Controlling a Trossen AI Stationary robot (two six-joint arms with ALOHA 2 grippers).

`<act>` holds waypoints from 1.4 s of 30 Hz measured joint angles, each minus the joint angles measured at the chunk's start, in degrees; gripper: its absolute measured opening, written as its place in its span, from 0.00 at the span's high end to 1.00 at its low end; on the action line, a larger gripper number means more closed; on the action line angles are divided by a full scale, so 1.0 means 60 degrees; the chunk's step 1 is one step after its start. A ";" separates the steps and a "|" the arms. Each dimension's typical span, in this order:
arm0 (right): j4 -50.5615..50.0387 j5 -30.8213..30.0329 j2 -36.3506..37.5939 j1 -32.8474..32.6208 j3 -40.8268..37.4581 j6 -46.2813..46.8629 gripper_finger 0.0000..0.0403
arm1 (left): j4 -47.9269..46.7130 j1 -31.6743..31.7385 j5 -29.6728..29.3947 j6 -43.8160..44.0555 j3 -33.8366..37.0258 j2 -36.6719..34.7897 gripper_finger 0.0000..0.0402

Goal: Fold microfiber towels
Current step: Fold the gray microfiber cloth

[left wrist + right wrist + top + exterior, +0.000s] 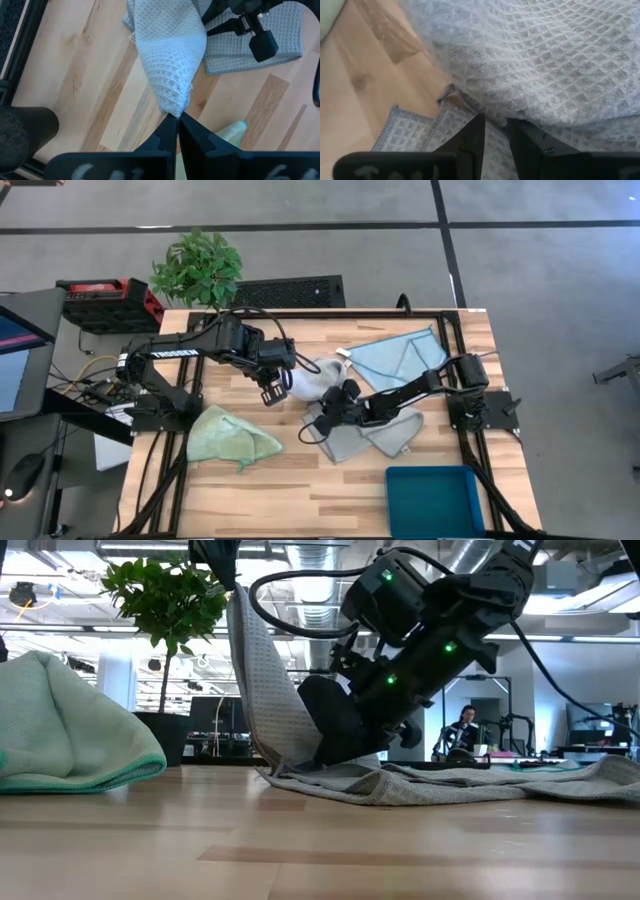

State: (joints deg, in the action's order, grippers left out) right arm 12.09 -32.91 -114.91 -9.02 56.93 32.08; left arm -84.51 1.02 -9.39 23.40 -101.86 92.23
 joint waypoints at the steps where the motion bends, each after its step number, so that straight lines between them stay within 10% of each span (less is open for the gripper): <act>1: -0.0011 0.0000 0.0000 0.0000 0.0000 0.0000 0.74 | 0.0000 0.0000 0.0000 0.0000 0.0000 0.0000 1.00; 23: 0.0278 0.0090 -0.0113 0.1041 -0.0004 -0.0922 0.74 | 0.0007 0.0000 -0.0004 0.0024 0.0000 0.0000 1.00; 32: 0.0110 0.1382 -0.0098 0.1159 -0.0004 -0.0922 0.95 | 0.0007 0.0000 -0.0004 0.0036 0.0000 0.0000 1.00; 42: -0.3167 0.2058 0.1351 0.1126 0.0395 -0.0922 0.99 | -0.0164 0.0200 -0.0336 0.0441 -0.0004 0.0000 1.00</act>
State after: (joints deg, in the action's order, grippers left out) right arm -6.91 -20.56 -106.81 -2.26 59.30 26.55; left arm -85.50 2.22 -11.41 26.05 -101.89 92.23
